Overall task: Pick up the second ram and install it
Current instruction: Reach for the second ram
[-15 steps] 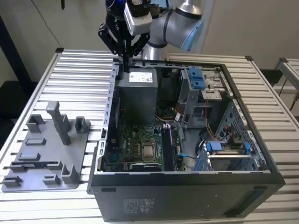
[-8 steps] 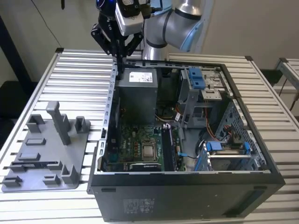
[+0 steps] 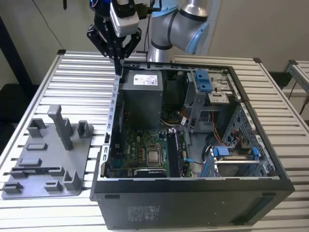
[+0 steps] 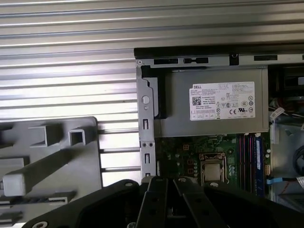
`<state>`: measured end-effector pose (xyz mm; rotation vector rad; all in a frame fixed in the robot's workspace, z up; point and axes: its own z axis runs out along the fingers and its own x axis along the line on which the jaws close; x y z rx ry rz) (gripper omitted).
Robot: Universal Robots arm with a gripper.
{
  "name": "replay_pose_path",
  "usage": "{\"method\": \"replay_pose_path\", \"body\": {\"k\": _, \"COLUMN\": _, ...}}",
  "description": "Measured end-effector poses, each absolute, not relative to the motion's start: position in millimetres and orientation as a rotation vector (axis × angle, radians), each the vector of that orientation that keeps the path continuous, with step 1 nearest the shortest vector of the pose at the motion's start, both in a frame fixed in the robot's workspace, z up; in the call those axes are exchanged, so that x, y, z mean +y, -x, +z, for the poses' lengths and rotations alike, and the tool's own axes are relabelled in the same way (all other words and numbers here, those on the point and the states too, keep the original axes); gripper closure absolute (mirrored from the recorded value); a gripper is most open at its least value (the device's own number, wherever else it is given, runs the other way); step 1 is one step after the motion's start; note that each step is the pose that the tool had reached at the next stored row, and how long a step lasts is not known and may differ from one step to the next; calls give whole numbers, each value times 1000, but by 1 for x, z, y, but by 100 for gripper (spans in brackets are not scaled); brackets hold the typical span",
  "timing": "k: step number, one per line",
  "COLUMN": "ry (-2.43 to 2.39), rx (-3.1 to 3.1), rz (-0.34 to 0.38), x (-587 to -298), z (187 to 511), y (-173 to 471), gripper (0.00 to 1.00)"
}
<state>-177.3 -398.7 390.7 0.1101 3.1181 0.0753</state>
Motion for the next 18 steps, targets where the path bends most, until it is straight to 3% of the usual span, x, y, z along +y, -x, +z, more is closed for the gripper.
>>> {"method": "replay_pose_path", "body": {"k": 18, "ry": -110, "rx": 3118, "rz": 75, "x": -399, "z": 391, "y": 228, "gripper": 89}}
